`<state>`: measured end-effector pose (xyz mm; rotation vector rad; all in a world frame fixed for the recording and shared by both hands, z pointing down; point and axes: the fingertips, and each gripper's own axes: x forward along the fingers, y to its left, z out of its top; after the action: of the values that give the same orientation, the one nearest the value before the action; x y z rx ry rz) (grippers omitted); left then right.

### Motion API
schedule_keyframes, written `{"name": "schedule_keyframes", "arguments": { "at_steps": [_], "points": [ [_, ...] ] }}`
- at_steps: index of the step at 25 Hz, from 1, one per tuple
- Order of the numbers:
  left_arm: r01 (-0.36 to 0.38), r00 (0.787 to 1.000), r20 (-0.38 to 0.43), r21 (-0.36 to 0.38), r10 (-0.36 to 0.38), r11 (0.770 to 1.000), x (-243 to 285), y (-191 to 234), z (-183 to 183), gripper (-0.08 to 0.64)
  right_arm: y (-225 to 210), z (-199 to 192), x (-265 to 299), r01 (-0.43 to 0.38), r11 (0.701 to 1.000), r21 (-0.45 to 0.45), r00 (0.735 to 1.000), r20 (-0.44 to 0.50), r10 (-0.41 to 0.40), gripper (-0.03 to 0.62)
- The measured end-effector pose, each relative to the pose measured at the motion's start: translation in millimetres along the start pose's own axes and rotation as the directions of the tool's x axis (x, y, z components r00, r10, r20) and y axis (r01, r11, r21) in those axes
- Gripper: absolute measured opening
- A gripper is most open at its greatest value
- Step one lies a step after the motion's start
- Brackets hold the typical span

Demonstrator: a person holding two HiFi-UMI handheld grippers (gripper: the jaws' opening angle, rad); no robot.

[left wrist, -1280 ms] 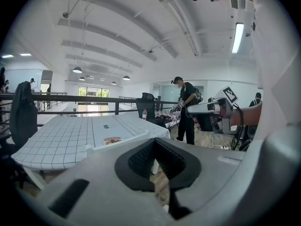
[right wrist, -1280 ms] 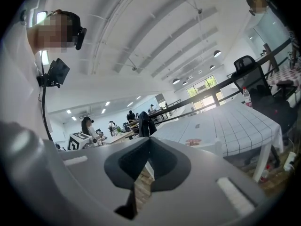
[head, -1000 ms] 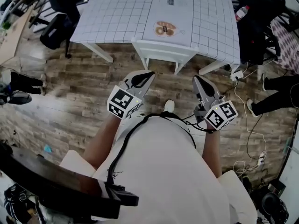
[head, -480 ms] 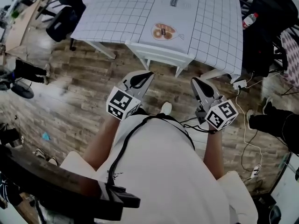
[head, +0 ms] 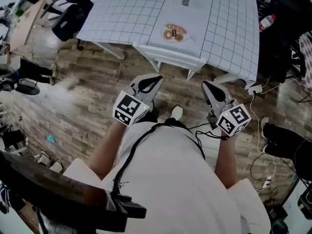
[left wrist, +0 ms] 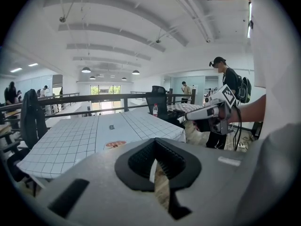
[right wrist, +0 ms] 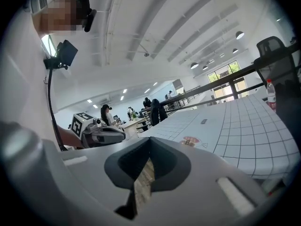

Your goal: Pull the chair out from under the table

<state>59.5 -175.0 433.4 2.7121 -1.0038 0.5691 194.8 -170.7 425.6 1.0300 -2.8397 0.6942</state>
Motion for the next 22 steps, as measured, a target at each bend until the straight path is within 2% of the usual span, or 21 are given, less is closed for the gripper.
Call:
{"name": "schedule_keyframes", "arguments": {
  "at_steps": [4,10,15,20,22],
  "points": [
    [0.023,0.999,-0.023,0.026,-0.022,0.999,4,10,-8,0.008,-2,-4,12,0.036,0.999,-0.032,0.999,-0.03,-0.037,0.006],
    [0.099,0.992,-0.093,0.105,-0.09,0.99,16,37,-26,0.008,-14,-16,47,0.136,0.973,-0.186,0.976,-0.145,-0.164,0.006],
    [0.104,0.986,-0.149,0.2,-0.075,0.974,31,85,-46,0.008,-32,-31,77,0.161,0.941,-0.298,0.945,-0.229,-0.235,0.006],
    [0.107,0.979,-0.2,0.293,-0.049,0.95,45,132,-61,0.008,-52,-42,100,0.166,0.908,-0.383,0.918,-0.276,-0.284,0.007],
    [0.116,0.974,-0.224,0.332,-0.041,0.936,52,146,-65,0.029,-62,-44,105,0.163,0.891,-0.424,0.903,-0.3,-0.308,0.008]
  ]
}}
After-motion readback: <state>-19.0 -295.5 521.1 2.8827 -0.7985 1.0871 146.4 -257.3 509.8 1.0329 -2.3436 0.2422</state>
